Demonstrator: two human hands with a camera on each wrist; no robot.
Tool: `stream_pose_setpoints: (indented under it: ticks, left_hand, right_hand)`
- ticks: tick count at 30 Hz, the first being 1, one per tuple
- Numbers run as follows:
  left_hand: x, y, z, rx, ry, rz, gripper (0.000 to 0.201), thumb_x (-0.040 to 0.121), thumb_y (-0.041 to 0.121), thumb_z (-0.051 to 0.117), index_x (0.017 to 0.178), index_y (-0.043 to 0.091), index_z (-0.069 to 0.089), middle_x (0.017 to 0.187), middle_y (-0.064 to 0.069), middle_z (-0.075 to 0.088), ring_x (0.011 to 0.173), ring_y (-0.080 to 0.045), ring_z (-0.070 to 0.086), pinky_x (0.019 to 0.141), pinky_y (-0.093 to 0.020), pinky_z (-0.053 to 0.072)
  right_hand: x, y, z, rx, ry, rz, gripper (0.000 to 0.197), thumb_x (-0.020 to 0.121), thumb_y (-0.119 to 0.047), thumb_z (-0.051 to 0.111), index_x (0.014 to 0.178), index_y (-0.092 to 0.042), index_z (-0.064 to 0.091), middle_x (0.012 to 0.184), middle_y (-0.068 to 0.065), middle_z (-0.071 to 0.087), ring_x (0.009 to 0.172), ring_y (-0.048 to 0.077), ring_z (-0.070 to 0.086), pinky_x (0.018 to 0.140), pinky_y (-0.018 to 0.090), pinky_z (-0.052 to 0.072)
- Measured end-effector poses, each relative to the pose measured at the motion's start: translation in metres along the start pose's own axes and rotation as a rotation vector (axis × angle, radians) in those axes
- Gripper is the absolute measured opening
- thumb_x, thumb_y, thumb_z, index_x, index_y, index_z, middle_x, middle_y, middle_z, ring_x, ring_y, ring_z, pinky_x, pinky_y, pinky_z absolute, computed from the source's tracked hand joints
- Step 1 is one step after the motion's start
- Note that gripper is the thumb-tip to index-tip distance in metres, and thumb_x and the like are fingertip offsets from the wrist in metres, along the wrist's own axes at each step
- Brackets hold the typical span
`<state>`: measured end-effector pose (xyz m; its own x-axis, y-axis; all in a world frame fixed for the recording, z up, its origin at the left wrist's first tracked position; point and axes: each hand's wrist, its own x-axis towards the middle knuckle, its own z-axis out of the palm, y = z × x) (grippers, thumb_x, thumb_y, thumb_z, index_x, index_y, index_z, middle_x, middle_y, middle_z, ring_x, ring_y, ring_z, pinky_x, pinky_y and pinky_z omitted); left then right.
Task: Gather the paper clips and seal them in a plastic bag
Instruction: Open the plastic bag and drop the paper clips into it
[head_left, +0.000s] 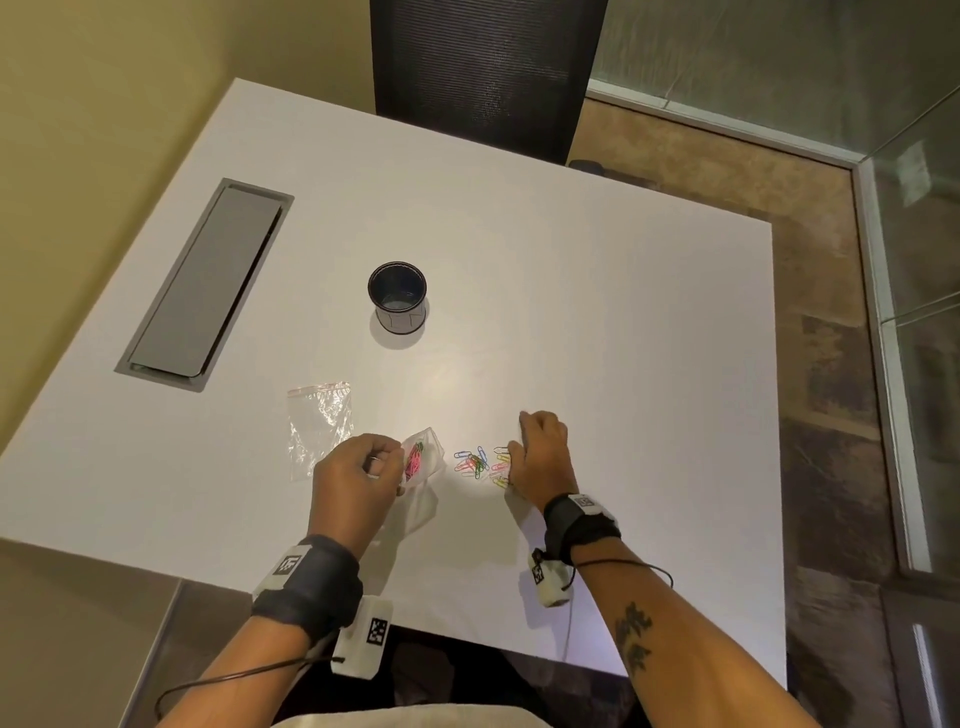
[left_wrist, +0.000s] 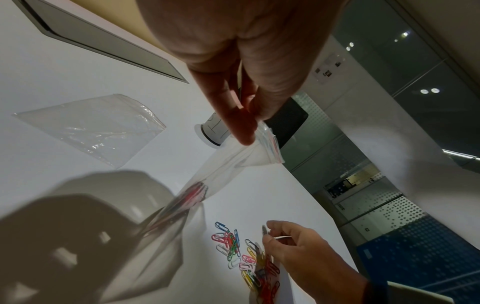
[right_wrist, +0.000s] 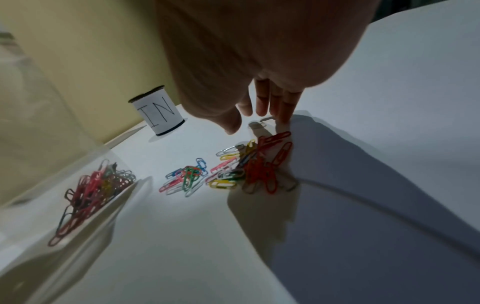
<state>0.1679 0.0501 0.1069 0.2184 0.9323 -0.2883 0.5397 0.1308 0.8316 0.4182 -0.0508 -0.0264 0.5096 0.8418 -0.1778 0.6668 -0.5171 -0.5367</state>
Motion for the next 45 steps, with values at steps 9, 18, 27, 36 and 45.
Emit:
stream_pose_setpoints:
  ticks: [9, 18, 27, 36, 45]
  left_hand:
    - [-0.001, -0.001, -0.001, 0.019, -0.001, 0.015, 0.016, 0.095, 0.005, 0.073, 0.085, 0.017, 0.079, 0.081, -0.004, 0.077, 0.068, -0.027, 0.078, 0.067, -0.038, 0.067]
    - [-0.002, -0.001, -0.004, 0.029, 0.001, 0.02, 0.015, 0.095, 0.003, 0.073, 0.086, 0.014, 0.078, 0.081, -0.002, 0.075, 0.061, -0.016, 0.075, 0.058, -0.013, 0.057]
    - [-0.001, 0.001, -0.003, -0.001, -0.022, 0.002, 0.013, 0.095, 0.004, 0.075, 0.087, 0.013, 0.079, 0.083, -0.005, 0.076, 0.064, -0.016, 0.076, 0.058, -0.014, 0.059]
    - [-0.002, 0.0, -0.001, 0.011, -0.038, 0.007, 0.014, 0.095, 0.005, 0.074, 0.087, 0.016, 0.078, 0.082, -0.005, 0.075, 0.059, -0.013, 0.076, 0.061, -0.022, 0.061]
    - [-0.005, 0.003, -0.002, 0.017, -0.039, 0.012, 0.017, 0.095, 0.005, 0.074, 0.084, 0.017, 0.078, 0.082, -0.004, 0.077, 0.059, -0.014, 0.075, 0.068, -0.038, 0.064]
  right_hand:
    - [0.0, -0.032, 0.023, -0.037, -0.146, -0.219, 0.012, 0.095, -0.005, 0.057, 0.106, -0.001, 0.061, 0.115, 0.016, 0.055, 0.106, 0.035, 0.051, 0.09, 0.045, 0.052]
    - [-0.019, -0.039, 0.029, -0.138, -0.205, -0.55, 0.003, 0.087, -0.008, 0.068, 0.087, -0.005, 0.069, 0.098, 0.012, 0.064, 0.09, 0.031, 0.056, 0.065, 0.033, 0.044]
    - [-0.024, -0.003, 0.001, -0.065, -0.031, -0.313, 0.014, 0.078, 0.003, 0.074, 0.075, -0.01, 0.071, 0.091, 0.004, 0.064, 0.087, 0.027, 0.06, 0.061, 0.035, 0.053]
    - [-0.041, 0.004, -0.004, -0.006, -0.003, 0.053, 0.053, 0.074, 0.019, 0.061, 0.126, 0.01, 0.067, 0.11, 0.022, 0.06, 0.099, 0.041, 0.056, 0.078, 0.045, 0.055]
    - [-0.046, 0.006, -0.001, 0.117, 0.031, 0.045, 0.036, 0.088, -0.001, 0.068, 0.123, 0.0, 0.073, 0.111, 0.012, 0.062, 0.105, 0.034, 0.061, 0.091, 0.046, 0.058]
